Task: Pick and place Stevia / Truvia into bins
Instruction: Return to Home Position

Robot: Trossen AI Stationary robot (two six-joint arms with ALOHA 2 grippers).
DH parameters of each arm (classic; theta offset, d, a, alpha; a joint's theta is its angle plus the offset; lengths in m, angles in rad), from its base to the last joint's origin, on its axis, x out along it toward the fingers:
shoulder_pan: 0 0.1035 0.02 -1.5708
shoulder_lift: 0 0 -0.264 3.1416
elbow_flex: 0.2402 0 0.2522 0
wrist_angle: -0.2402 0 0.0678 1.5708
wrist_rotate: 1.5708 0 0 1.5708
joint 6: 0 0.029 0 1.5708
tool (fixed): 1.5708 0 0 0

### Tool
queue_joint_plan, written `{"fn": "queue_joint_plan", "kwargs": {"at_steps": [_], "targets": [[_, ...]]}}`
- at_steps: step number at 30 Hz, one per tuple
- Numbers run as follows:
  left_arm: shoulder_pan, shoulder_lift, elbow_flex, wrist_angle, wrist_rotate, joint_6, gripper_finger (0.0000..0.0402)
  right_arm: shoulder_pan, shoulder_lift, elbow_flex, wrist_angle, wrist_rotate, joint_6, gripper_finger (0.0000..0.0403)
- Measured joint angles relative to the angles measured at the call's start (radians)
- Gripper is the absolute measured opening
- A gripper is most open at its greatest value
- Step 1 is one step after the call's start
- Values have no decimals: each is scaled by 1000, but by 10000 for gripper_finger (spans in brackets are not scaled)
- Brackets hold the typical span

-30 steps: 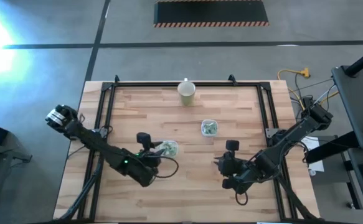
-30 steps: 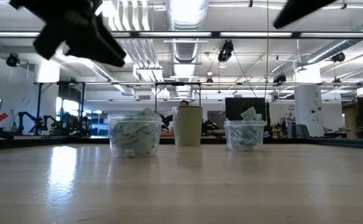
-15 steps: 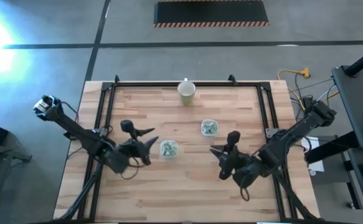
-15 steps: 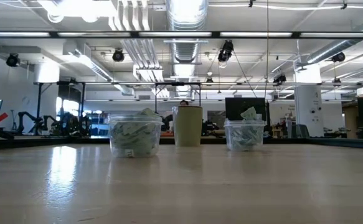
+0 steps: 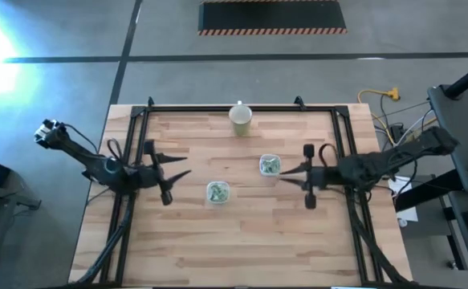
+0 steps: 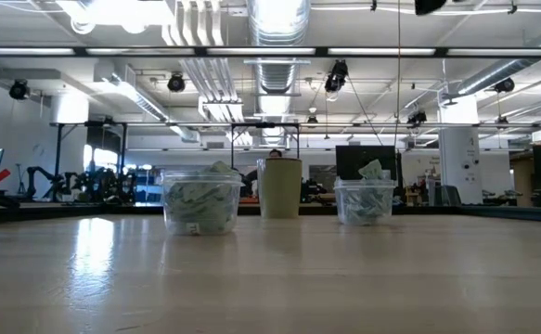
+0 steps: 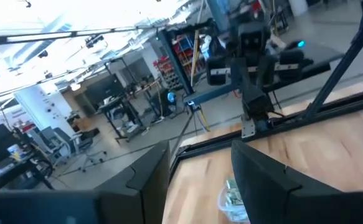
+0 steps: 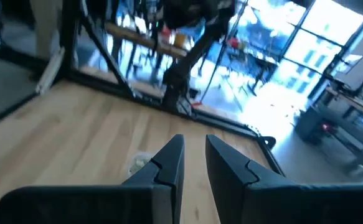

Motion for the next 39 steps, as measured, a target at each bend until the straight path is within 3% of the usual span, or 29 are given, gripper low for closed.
{"fn": "queue_joint_plan", "kwargs": {"at_steps": [11, 22, 26, 31, 39], "targets": [[0, -290, -286, 105, 24, -35, 155, -149, -287, -334, 191, -109, 141, 56], [0, -614, -508, 110, 24, -55, 155, -154, -465, -469, 209, -95, 191, 56], [0, -732, -551, 89, 23, -52, 155, -167, -503, -503, 209, -23, 207, 56], [0, -735, -560, 66, 13, -51, 155, -221, -562, -548, 207, -50, 233, 56], [0, -739, -559, 49, 12, -51, 155, -368, -646, -593, 196, -278, 262, 56]]}}
